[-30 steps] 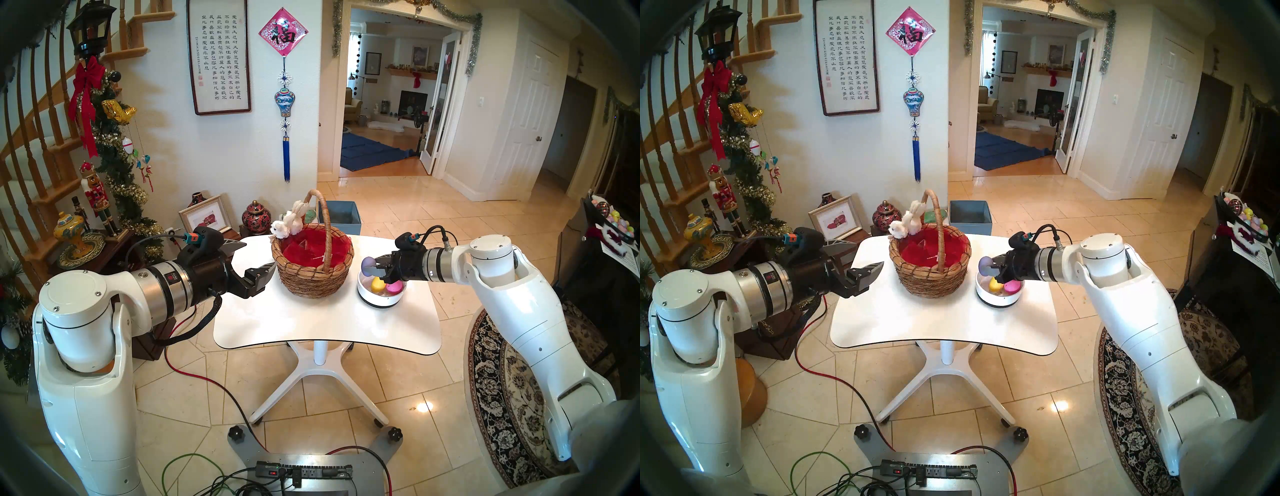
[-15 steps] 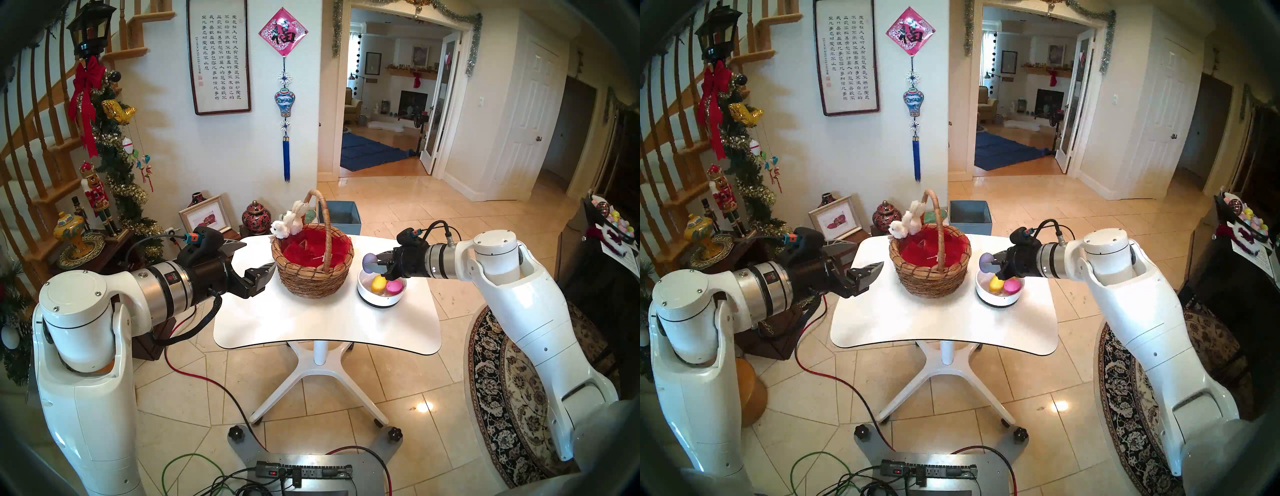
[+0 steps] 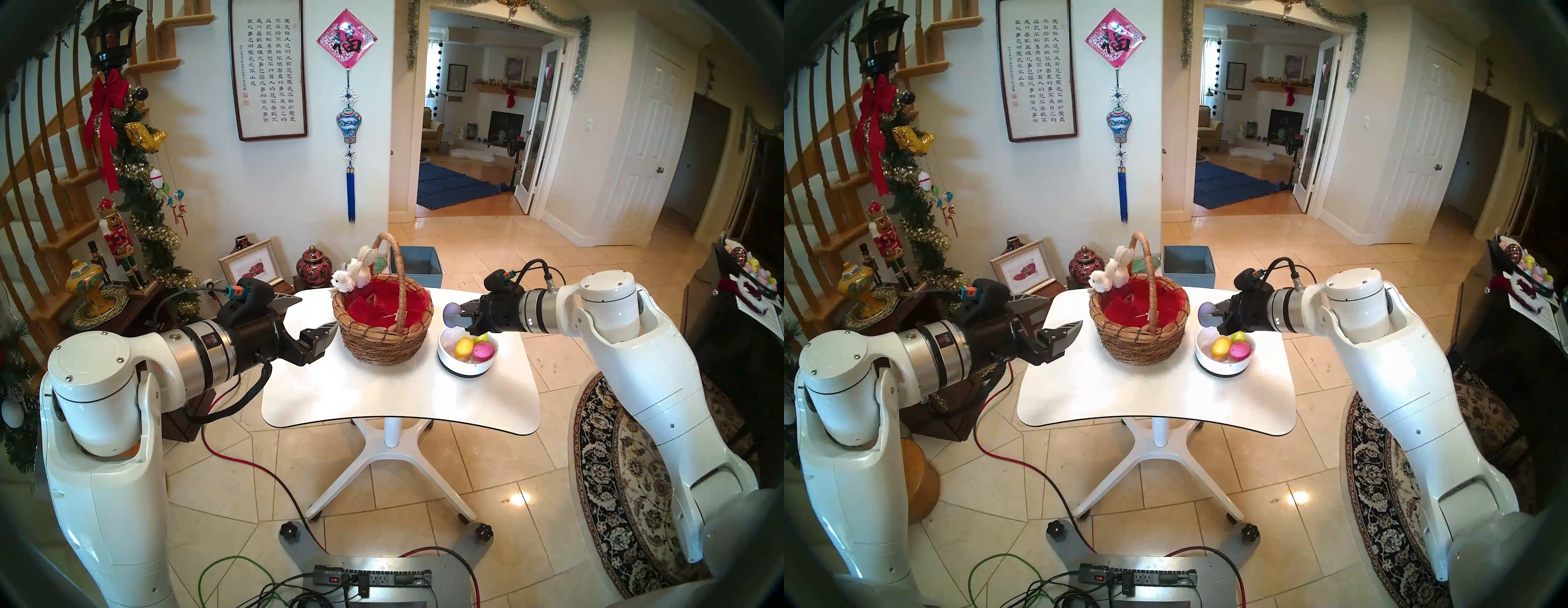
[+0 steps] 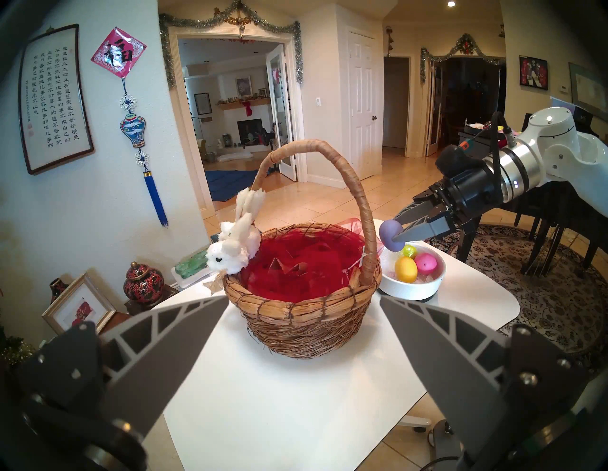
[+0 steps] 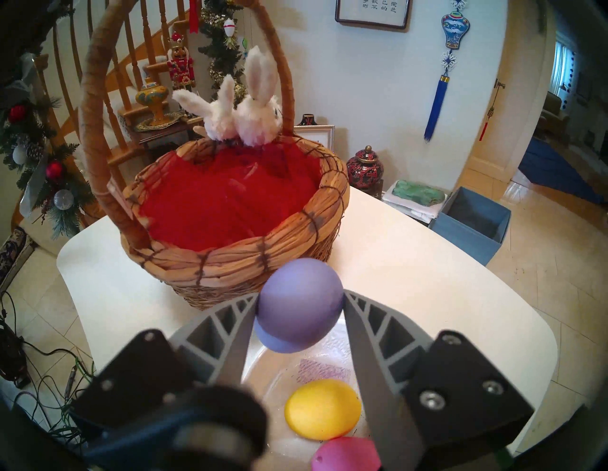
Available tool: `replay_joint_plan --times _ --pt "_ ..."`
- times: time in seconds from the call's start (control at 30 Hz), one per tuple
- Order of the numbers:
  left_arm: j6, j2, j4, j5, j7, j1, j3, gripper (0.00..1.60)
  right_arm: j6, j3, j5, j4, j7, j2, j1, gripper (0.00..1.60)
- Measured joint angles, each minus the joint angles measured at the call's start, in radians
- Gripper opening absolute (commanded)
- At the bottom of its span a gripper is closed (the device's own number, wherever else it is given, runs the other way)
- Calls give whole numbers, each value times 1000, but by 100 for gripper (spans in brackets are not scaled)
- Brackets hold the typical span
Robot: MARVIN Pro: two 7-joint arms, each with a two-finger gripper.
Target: Put easter egg into basket
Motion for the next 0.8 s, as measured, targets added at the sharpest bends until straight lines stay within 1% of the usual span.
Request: replay_joint_plan --times 0.27,0.53,0.8 --pt "0 0 0 0 0 0 0 160 47 -6 -10 -24 -25 -6 33 62" --pt "0 0 0 0 0 0 0 160 84 -45 -30 -25 -44 -35 79 62" --pt "0 0 0 0 0 0 0 160 117 -87 -52 -14 -64 -71 144 62"
